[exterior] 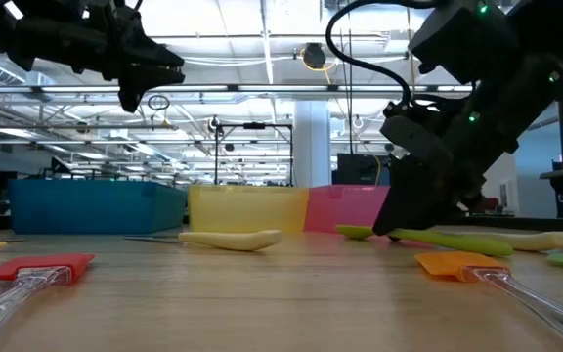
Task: Pick & Place Kitchen Items
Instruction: Put the green serving spoon into the blue bin
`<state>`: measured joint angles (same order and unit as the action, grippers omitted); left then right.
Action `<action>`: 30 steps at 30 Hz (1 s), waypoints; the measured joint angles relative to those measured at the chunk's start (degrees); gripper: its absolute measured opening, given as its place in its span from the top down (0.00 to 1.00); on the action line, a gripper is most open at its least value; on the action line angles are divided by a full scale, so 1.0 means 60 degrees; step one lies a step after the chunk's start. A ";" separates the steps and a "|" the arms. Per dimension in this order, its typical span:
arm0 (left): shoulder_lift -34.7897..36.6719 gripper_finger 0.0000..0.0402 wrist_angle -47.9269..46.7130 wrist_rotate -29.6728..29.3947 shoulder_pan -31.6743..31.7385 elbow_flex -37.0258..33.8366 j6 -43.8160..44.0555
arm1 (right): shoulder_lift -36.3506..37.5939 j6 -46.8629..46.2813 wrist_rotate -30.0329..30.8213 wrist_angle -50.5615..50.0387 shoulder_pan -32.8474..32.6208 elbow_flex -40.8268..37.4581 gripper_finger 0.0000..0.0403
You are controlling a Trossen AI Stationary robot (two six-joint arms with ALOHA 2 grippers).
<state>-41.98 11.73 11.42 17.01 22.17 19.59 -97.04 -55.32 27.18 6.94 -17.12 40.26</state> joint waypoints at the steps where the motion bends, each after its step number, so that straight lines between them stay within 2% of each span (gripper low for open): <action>1: 0.0000 0.67 0.0001 0.0002 -0.0017 0.0000 0.0000 | -0.0008 0.0233 -0.0011 0.0149 0.0033 -0.0032 0.60; 6: 0.0000 0.67 0.0003 -0.0213 -0.0061 0.0000 0.0007 | -0.0031 0.1319 -0.0059 0.0273 0.0173 -0.0049 0.71; 12: 0.0000 0.67 0.0001 -0.0331 -0.0072 0.0000 0.0149 | -0.0032 0.2438 0.0009 0.0495 0.0363 -0.0054 0.94; 16: -0.0009 0.67 -0.0073 -0.0352 -0.0324 0.0000 0.0309 | -0.0057 0.3588 0.0474 0.1604 0.0445 -0.0071 0.94; 21: -0.0377 0.67 0.0010 -0.0826 -0.1099 0.0000 0.0305 | -0.0053 0.5245 0.0463 0.3683 0.0476 -0.0067 0.93; 26: -0.1334 0.67 0.0667 -0.1751 -0.2212 0.0000 0.0299 | -0.0049 0.6855 0.0497 0.5976 0.0480 -0.0067 0.94; 30: -0.2418 0.67 0.1813 -0.2367 -0.3077 0.0000 0.0284 | -0.0049 0.7846 0.0503 0.7908 0.0480 -0.0067 0.93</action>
<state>-56.48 22.61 -2.78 -1.45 22.17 21.30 -97.34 -8.24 30.20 54.39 -14.24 39.86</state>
